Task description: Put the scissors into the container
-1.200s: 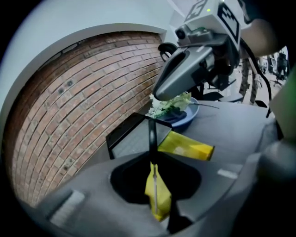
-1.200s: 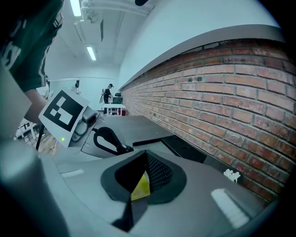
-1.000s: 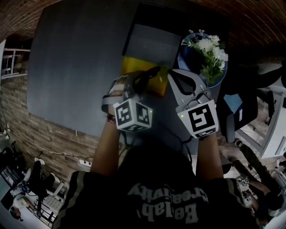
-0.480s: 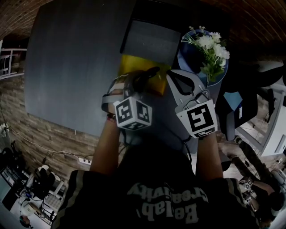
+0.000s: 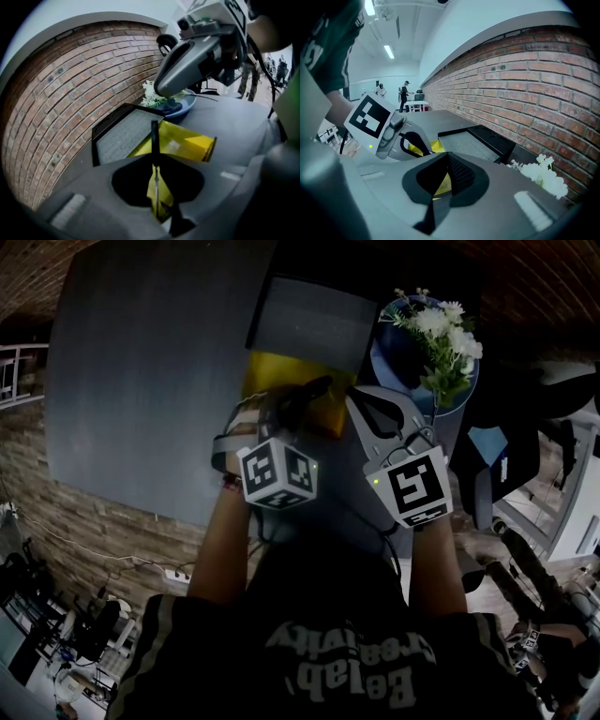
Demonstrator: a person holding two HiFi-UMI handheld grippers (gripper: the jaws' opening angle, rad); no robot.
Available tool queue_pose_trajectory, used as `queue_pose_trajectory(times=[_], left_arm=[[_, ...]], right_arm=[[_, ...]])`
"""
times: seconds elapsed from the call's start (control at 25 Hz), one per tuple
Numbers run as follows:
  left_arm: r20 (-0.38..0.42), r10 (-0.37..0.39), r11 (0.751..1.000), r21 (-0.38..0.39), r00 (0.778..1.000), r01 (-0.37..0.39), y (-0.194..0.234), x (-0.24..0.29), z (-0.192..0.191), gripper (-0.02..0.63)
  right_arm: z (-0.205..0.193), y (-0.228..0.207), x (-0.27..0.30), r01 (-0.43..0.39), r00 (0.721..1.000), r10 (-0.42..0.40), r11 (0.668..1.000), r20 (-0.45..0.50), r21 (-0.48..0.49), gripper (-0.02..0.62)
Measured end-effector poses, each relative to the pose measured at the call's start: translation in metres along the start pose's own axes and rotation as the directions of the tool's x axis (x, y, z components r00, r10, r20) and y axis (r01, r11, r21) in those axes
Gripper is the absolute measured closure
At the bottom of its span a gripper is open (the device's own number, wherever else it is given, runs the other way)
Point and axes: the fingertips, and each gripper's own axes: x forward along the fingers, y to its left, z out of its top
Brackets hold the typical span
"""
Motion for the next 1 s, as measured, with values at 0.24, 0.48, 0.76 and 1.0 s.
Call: queue_pose_trajectory(times=[0.24,0.48,0.76,1.0], left_arm=[[0.004,-0.011,1.000,-0.001,1.000,0.011,-0.002,0.005,-0.001,0.558],[0.009,-0.022,1.000,-0.004,1.000,0.022,-0.004,0.009,-0.002,0.558],[0.009,-0.038,0.999,-0.007,0.999,0.038,-0.004,0.017,-0.002,0.558],[0.005,-0.052,0.999,-0.010,0.999,0.052,-0.007,0.018,-0.004,0.558]], right_arm=[[-0.007,0.002,0.004,-0.005,1.000,0.005,1.000,-0.011,0.014,0.589],[-0.013,0.008,0.007,-0.017,1.000,0.018,1.000,-0.021,0.026,0.590],[-0.020,0.008,0.012,-0.030,0.999,0.031,0.999,-0.033,0.033,0.589],[-0.023,0.008,0.010,-0.040,0.998,0.041,0.999,-0.047,0.027,0.589]])
